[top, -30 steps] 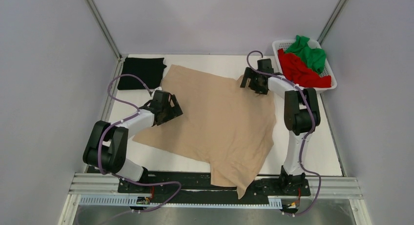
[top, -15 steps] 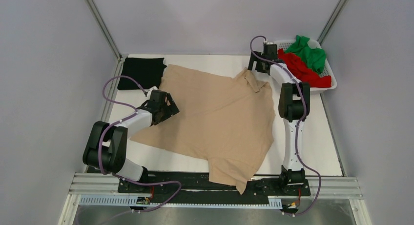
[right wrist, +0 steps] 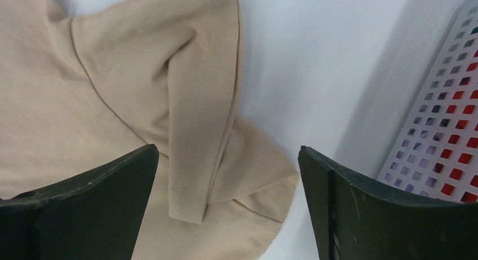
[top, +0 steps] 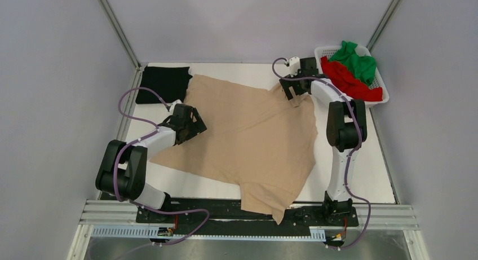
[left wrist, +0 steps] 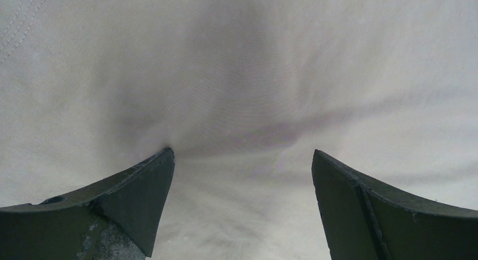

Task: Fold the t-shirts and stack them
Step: Flatten out the tshirt

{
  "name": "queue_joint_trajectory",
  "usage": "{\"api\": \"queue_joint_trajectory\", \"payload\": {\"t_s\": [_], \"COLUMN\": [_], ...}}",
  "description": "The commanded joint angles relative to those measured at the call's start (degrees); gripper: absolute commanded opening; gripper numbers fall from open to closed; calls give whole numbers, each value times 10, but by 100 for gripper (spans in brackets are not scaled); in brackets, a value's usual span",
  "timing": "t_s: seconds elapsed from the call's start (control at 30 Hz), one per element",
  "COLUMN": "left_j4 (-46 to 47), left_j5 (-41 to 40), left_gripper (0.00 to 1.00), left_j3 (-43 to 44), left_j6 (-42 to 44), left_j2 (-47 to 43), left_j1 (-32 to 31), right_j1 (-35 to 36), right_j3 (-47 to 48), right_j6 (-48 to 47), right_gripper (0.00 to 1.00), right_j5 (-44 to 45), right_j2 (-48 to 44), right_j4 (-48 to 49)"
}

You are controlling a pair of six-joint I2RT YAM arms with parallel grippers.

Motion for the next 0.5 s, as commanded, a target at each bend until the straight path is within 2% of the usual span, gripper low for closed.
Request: {"api": "queue_joint_trajectory", "payload": {"t_s": [0.0, 0.33, 0.47], "left_j4": [-39, -44, -45], "left_j5": [-19, -31, -34], "left_gripper": [100, 100, 100], "left_j3": [1, 1, 3], "left_j6": [5, 8, 9], "left_j2": [16, 12, 15], "left_j1": [8, 8, 8], "right_j1": [1, 5, 3], "right_j3": [4, 69, 103], "right_j6": [-55, -57, -56], "right_gripper": [100, 100, 100], "right_j5": [39, 145, 227], "right_j2": [11, 76, 106], "right_j4": [-20, -26, -3]}}
